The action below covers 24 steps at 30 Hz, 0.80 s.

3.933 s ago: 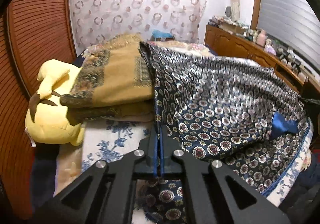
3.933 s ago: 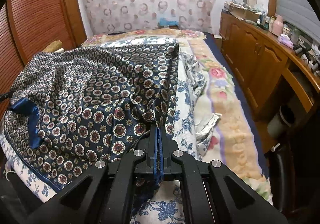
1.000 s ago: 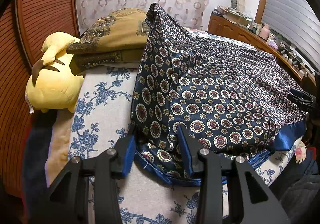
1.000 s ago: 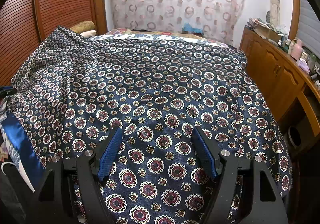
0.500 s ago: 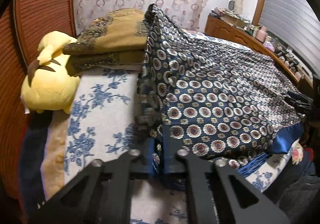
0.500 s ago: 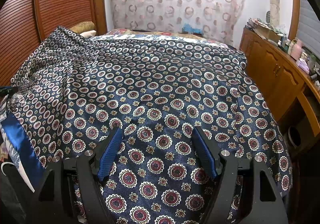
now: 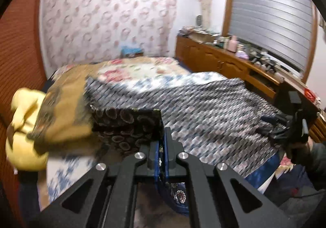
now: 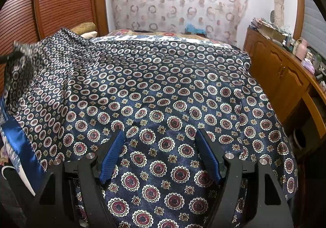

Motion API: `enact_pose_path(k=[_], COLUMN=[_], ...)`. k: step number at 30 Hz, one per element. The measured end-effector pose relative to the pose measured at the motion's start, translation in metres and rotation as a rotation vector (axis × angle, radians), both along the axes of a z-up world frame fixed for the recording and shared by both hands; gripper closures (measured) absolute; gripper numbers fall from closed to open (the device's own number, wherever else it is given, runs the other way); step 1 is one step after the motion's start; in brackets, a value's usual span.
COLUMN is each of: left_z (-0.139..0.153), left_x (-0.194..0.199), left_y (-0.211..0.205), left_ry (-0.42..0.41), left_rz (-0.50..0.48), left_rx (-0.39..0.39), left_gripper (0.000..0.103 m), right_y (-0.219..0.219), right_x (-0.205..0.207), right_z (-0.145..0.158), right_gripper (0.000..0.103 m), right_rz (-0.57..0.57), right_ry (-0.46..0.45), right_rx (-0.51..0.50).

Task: Fold small clothes
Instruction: 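Grasp the shirt edge with the left tool and lift it toward the right tool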

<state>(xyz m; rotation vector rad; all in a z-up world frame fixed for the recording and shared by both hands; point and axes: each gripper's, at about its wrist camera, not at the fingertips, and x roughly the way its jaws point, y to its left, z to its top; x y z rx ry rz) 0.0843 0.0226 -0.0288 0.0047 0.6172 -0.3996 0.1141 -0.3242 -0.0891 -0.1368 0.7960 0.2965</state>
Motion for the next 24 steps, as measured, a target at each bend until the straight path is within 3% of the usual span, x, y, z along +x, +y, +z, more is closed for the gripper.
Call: enact_pose_path(k=[6, 14, 24], left_z=[0.031, 0.067, 0.093], left_x=[0.019, 0.034, 0.04], left_y=[-0.057, -0.137, -0.224], left_ry=[-0.054, -0.1, -0.093], left_rz=[-0.117, -0.285, -0.452], left_rx=[-0.012, 0.024, 0.033], left_gripper=[0.102, 0.102, 0.099], right_y=[-0.013, -0.049, -0.079], right_x=[-0.006, -0.024, -0.043], right_z=[0.01, 0.046, 0.076], right_gripper=[0.029, 0.029, 0.029], right_rz=[-0.023, -0.072, -0.119], right_ry=[-0.009, -0.089, -0.172], right_rx=[0.05, 0.066, 0.061])
